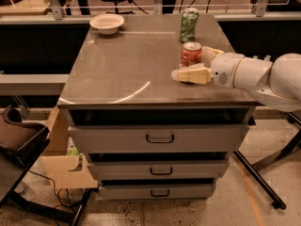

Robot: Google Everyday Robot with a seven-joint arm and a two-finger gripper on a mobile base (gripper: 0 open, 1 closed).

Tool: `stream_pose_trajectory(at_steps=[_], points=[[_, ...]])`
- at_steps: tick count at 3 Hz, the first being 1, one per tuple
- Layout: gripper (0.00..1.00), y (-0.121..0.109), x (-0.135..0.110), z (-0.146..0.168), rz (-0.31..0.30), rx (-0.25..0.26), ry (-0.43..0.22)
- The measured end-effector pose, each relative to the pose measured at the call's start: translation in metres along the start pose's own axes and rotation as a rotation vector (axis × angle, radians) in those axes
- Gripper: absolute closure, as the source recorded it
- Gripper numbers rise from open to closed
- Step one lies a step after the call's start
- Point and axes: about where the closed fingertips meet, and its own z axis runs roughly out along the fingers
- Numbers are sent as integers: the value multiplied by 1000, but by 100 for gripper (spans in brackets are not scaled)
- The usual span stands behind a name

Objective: Move coke can near paper bowl

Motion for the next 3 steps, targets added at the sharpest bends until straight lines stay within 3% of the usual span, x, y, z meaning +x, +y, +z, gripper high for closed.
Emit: stream_pose_trajectory(at_steps=[3], points=[[87,5,-2,6,-3,-13,-2]])
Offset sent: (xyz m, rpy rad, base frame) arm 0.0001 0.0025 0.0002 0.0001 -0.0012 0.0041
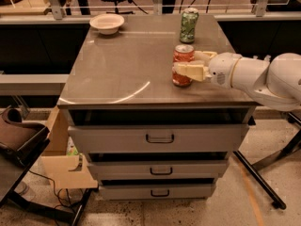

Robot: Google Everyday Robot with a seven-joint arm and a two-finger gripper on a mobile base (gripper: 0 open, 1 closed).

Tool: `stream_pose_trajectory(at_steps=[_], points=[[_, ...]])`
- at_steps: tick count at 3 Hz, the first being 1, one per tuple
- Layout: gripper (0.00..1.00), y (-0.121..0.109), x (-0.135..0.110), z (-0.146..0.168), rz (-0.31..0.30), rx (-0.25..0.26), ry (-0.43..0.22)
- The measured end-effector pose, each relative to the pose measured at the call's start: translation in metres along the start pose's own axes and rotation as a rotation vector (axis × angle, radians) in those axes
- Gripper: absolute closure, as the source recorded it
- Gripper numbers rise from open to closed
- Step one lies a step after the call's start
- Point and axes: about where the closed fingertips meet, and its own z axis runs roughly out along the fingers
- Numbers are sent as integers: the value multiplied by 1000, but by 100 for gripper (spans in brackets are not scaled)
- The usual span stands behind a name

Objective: Move coke can near paper bowl

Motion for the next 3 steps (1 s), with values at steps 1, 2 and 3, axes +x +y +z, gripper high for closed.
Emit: stream_pose_trajectory(at_steps=[1,2,3], points=[[100,2,-2,4,-2,-6,-1],[100,1,-6,12,-8,-15,-6],[100,-6,-37,23,-35,-13,-8]])
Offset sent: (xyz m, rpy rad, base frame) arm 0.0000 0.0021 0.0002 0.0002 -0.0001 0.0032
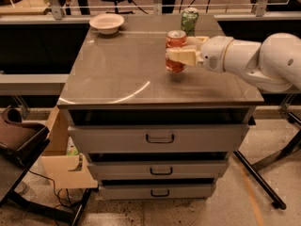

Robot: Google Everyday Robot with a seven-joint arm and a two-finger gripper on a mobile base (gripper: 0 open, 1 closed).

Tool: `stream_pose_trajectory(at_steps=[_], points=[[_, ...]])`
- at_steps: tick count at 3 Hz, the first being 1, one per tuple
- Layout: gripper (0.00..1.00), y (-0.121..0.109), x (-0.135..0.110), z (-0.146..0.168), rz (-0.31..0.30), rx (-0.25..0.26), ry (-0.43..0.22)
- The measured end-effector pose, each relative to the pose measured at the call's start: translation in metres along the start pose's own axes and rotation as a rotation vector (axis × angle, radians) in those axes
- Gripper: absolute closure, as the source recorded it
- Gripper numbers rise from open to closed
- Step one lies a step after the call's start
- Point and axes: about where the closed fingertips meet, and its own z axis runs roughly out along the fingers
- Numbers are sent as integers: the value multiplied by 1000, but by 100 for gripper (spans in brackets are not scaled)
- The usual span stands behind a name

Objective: Move coke can near paper bowl

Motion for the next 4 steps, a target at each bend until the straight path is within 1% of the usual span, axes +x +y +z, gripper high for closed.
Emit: stream_pose_trajectory(at_steps=[1,2,3,4], points=[[100,-12,-37,23,-29,-3,5],[100,-26,-68,61,-52,-12,26],[100,-39,-82,109,-17,-7,41],[100,-44,-83,146,28,15,54]])
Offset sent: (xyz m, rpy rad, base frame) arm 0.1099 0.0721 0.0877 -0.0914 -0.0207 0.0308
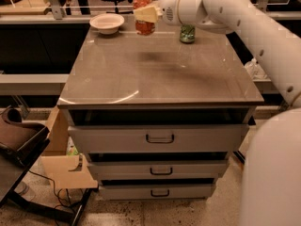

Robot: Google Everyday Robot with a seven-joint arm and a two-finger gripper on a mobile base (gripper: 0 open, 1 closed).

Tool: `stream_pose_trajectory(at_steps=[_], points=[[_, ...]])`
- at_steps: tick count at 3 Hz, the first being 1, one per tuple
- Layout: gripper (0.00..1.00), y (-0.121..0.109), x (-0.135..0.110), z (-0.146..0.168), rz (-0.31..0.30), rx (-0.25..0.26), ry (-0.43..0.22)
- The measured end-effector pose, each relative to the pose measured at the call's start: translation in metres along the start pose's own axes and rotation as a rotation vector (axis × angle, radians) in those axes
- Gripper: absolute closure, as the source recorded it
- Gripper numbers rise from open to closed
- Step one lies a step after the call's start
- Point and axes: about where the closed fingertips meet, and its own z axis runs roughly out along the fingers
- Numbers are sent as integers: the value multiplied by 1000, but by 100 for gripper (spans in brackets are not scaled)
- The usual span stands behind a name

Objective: Move coke can near paper bowl

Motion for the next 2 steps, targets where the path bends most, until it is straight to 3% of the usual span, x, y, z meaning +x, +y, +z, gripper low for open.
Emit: stream_pose_trajectory(at_steps=[2], points=[[100,-16,8,56,31,110,27]])
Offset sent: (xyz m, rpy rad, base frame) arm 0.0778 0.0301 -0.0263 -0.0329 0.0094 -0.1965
